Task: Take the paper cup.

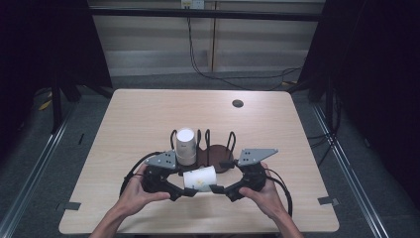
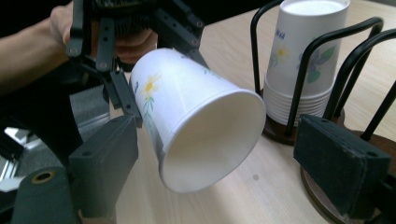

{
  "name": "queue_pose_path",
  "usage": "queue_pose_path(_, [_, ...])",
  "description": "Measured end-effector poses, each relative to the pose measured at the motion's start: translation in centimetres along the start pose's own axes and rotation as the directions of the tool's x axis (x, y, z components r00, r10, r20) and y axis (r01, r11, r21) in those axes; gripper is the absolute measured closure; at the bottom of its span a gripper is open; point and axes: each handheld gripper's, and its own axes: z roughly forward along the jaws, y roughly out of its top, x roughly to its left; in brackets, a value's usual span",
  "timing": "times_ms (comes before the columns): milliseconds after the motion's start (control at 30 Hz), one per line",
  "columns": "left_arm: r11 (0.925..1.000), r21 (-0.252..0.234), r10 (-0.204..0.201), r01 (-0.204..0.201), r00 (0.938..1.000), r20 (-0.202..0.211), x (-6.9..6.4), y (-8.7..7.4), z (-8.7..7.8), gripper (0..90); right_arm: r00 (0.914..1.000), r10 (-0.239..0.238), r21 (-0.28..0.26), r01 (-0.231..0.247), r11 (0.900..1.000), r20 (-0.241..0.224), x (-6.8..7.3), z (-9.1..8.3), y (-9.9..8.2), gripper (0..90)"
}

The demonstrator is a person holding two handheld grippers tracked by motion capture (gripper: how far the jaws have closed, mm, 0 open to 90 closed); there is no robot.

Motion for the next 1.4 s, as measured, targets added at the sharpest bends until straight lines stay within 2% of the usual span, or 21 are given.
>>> queue_pose_path(67, [0.9999,-0.014,-0.004,0.004,1.0,0.007,0.0,0.0,-0.1,36.1,0.9998,0.017,-0.027,-0.017,0.9995,-0.012,-0.1,-0.1,-0.2,13.7])
queue_pose_path(300, [0.9989,-0.046,0.013,-0.012,0.9998,0.013,-0.2,0.2,-0.3,36.2,0.9989,0.039,-0.066,-0.04,0.997,-0.026,-0.4,-0.3,-0.4,13.7])
queue_pose_path(833, [0.9966,-0.081,0.014,-0.011,0.9992,0.038,-0.5,0.5,-0.4,36.1,0.9947,0.045,-0.104,-0.055,0.993,-0.093,-0.2,0.5,-0.3,14.1])
queue_pose_path(1200, [0.9956,-0.094,0.008,-0.003,0.9984,0.057,-0.4,0.6,-0.5,36.1,0.9858,0.068,-0.111,-0.086,0.9901,-0.153,-0.4,1.4,-0.3,18.2])
queue_pose_path(1400, [0.9953,-0.096,0.019,-0.012,0.9977,0.065,-0.6,0.6,-0.4,36.1,0.9776,0.082,-0.104,-0.104,0.9892,-0.194,-0.5,1.6,-0.4,18.7])
